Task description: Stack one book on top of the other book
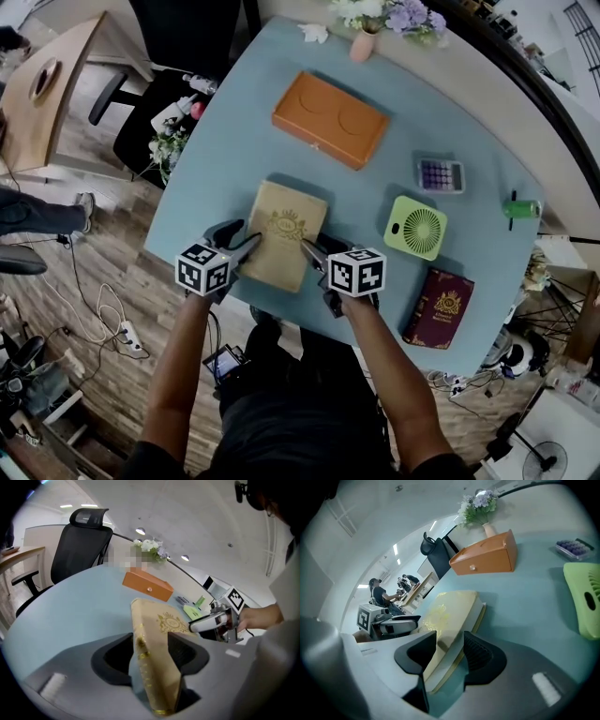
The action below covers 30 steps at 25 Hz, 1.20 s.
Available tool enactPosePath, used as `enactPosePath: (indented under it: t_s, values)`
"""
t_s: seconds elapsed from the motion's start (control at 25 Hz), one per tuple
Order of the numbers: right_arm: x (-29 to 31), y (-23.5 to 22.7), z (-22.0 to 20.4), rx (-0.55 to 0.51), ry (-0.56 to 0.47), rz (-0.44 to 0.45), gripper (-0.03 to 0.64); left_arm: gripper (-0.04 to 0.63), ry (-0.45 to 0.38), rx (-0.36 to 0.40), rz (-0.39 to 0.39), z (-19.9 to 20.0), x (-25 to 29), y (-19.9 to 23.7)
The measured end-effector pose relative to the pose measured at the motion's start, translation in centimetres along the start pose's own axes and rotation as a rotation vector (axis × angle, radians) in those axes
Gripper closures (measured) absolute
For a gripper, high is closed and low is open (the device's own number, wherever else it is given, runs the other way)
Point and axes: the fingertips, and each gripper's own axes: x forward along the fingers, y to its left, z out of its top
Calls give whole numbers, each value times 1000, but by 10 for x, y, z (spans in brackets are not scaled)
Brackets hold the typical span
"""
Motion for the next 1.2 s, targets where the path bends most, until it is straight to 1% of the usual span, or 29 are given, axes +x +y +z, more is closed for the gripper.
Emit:
enactPosePath:
  t_s: [0.12,0.2,0.28,0.44,0.68,0.92,1.2]
  values:
    - [4,-1,-1,62,-19,4,439,348,0,-42,-29,-5,4,-4]
    - [5,-1,0,94,-34,4,440,348,-16,-68,-22,-6,4,-4]
    - [4,-2,1,122,-44,-6,452,349,-19,-71,-6,-6,5,-4]
    - [-3,0,0,149,-53,-32,475,354,1,-42,12,-7,2,-11]
    - [-23,13,3,111,-90,-57,488,354,-4,34,23,-1,-12,-26]
    - [-44,31,6,100,-142,-65,491,354,-34,88,19,10,-31,-42]
    - [-70,55,14,62,-204,-75,492,356,-81,124,10,24,-54,-61]
